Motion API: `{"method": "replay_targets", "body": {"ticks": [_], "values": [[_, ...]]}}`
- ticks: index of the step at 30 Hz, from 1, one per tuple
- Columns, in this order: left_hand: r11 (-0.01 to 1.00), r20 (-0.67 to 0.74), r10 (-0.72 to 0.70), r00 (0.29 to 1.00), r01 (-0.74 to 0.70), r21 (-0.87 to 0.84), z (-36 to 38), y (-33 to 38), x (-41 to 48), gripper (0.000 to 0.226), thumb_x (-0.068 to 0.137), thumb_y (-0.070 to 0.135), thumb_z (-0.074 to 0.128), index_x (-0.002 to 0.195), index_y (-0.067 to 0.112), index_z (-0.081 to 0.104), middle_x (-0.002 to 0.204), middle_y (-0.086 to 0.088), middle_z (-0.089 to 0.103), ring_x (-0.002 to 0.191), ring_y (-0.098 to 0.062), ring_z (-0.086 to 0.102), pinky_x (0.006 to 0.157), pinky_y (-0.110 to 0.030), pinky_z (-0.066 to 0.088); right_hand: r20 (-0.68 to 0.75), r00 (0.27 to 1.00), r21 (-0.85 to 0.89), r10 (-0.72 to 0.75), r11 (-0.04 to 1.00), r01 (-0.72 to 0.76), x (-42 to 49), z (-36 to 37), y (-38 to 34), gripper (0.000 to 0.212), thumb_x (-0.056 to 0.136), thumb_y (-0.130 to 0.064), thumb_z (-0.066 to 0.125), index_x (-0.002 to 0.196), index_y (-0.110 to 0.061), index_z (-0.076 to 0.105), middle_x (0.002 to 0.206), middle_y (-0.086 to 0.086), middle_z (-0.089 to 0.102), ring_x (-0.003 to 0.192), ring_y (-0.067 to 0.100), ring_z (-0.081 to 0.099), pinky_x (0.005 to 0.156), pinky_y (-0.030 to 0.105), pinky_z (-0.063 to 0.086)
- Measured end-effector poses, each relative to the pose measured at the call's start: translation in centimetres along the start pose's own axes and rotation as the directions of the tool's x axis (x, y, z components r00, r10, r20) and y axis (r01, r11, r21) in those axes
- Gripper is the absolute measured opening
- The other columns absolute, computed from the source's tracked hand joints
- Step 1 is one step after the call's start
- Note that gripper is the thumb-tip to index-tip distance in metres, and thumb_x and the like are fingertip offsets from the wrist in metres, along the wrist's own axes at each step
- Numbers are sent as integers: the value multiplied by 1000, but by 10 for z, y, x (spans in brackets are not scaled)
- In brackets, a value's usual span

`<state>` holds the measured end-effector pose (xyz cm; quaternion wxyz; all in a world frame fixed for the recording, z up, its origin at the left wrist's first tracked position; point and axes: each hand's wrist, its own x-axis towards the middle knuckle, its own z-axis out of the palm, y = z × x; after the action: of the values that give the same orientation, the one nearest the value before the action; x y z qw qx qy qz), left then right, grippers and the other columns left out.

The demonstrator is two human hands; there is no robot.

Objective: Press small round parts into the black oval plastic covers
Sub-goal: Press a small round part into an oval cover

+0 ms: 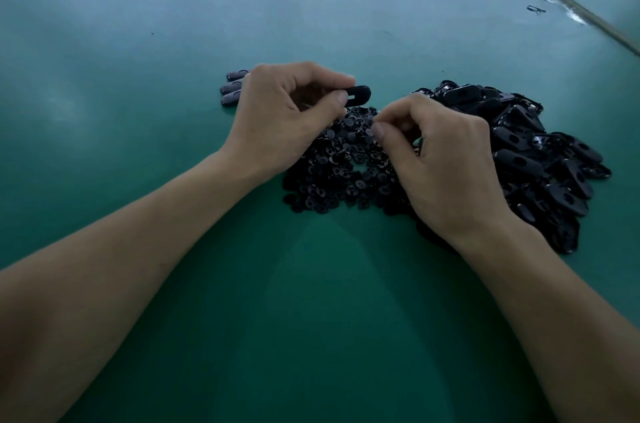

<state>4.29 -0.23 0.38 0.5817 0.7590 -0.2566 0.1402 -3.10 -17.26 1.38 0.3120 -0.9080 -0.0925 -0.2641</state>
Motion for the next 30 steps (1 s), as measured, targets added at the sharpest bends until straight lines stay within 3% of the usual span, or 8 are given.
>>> {"method": "replay_targets", "body": {"ticks": [5,11,17,21,25,27,30], "values": [[998,10,-16,1000,16,-56,2,3,-1,19,89,8,70,103,21,72,83,3,75,75,-10,75,71,-26,60,-59,995,192,75,979,-62,1,0,-2,6,91,-15,68,91,-21,71,74,-20,63,69,-6,58,66,7,42],[992,41,-22,999,27,-125,10,9,-5,25,84,5,69,101,23,71,85,6,75,78,-13,75,74,-24,58,-91,981,345,172,929,-131,4,0,1,17,86,-12,72,89,-28,68,78,-12,70,70,5,64,69,29,55],[990,86,-23,996,35,-138,10,9,-7,26,83,1,69,102,19,71,87,5,76,79,-12,75,78,-23,58,-121,972,432,200,893,-130,4,-1,1,20,83,-11,75,82,-30,67,72,-9,71,64,5,65,64,21,50],[994,76,-22,997,30,-109,9,9,-7,26,83,2,70,101,20,71,87,5,76,79,-13,75,77,-23,58,-145,963,346,228,923,-166,3,1,2,16,83,-13,72,79,-29,69,70,-11,69,61,4,63,61,24,51],[997,-50,-47,998,44,-57,8,6,-4,23,83,6,70,97,25,71,85,4,75,77,-16,76,76,-30,61,-209,936,251,284,940,-230,4,-2,7,11,83,-18,62,85,-23,71,69,-15,66,58,4,60,58,33,58],[996,-115,-79,990,74,-53,7,4,-1,21,82,9,70,95,26,71,85,3,75,77,-19,76,77,-34,62,-159,961,121,227,970,-209,3,-2,7,13,84,-17,61,89,-23,72,75,-16,67,61,0,59,64,21,54],[994,-151,-100,984,94,-46,8,3,0,19,81,11,69,94,26,71,85,4,75,78,-19,75,77,-34,61,-6,994,-24,107,994,-107,-1,2,5,13,87,-21,66,96,-22,76,81,-8,68,74,5,57,78,27,51]]}}
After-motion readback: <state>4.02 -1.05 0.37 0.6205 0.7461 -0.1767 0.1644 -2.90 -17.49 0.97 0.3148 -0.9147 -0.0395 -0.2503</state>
